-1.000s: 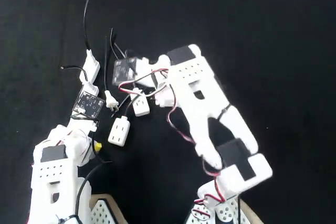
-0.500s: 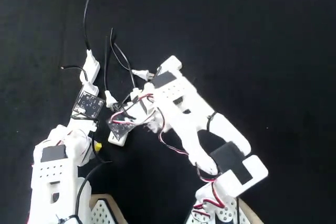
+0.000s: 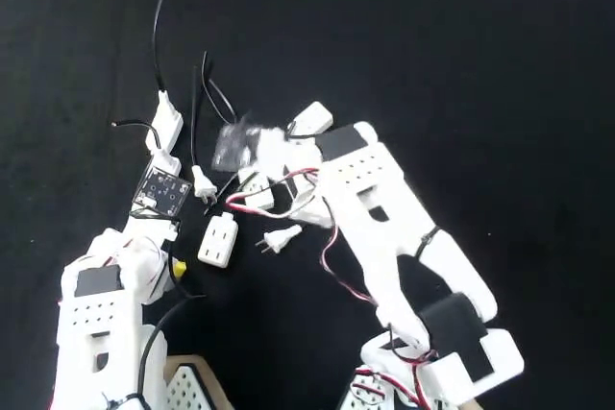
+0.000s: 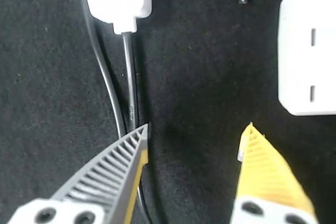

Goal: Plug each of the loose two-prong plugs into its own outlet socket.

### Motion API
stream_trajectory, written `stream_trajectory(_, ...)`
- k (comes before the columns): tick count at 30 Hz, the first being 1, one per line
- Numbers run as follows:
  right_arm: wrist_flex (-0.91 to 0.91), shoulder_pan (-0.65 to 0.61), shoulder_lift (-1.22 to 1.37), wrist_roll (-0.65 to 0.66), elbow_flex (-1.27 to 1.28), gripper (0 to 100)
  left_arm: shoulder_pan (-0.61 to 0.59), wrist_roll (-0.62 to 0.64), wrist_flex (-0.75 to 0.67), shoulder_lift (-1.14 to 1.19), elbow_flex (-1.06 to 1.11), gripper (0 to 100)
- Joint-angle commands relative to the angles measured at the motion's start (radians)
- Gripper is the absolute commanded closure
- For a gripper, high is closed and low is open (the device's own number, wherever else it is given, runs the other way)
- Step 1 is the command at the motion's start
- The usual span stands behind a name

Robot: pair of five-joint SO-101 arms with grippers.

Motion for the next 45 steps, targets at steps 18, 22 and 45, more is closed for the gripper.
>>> stream_trajectory(18,-0.180,-0.170,0.156,-1.597,0.113,75.1,0.013,-0.012,-0.011,-0.008,-0.004,73)
stream_trajectory(22,-0.189,-0.180,0.203,-1.682,0.104,75.1,0.013,-0.012,-0.011,-0.008,-0.004,73)
stream_trajectory(45,-0.241,-0.203,0.237,-1.748,0.097,99.2,0.013,-0.012,-0.008,-0.008,-0.004,73)
